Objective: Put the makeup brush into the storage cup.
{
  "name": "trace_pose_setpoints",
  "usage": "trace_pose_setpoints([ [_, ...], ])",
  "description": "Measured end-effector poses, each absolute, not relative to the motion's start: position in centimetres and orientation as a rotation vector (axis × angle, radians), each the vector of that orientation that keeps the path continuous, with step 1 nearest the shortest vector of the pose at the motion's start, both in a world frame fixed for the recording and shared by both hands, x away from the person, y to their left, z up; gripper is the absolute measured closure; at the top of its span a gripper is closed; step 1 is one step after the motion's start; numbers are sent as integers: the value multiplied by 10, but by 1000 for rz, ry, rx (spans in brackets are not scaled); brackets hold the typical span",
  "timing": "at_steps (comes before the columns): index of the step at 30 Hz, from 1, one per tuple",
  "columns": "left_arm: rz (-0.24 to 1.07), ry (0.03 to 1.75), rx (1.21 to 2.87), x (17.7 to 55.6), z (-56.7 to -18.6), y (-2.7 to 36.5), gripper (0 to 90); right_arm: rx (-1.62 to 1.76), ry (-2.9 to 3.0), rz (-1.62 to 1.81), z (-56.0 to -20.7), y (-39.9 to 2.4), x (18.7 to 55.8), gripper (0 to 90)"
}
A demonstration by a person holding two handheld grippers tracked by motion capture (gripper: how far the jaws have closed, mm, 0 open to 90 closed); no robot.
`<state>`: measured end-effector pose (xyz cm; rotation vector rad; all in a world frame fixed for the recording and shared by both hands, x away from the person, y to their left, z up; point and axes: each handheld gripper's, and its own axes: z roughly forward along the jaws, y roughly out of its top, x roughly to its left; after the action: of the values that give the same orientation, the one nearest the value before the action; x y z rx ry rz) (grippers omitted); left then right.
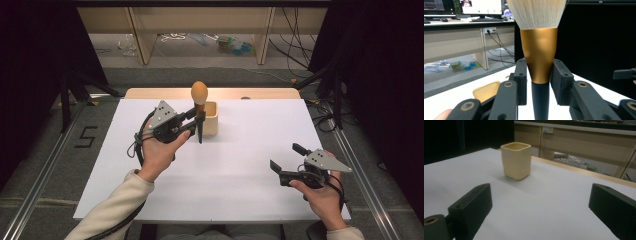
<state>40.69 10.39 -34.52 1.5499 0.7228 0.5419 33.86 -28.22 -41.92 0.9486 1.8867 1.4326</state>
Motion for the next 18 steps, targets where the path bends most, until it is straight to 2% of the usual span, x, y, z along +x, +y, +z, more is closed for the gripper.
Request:
trace_pose_setpoints([
  [18,555,723,1532,415,-340,102,685,954,1884,1435,-419,-283,338,60],
])
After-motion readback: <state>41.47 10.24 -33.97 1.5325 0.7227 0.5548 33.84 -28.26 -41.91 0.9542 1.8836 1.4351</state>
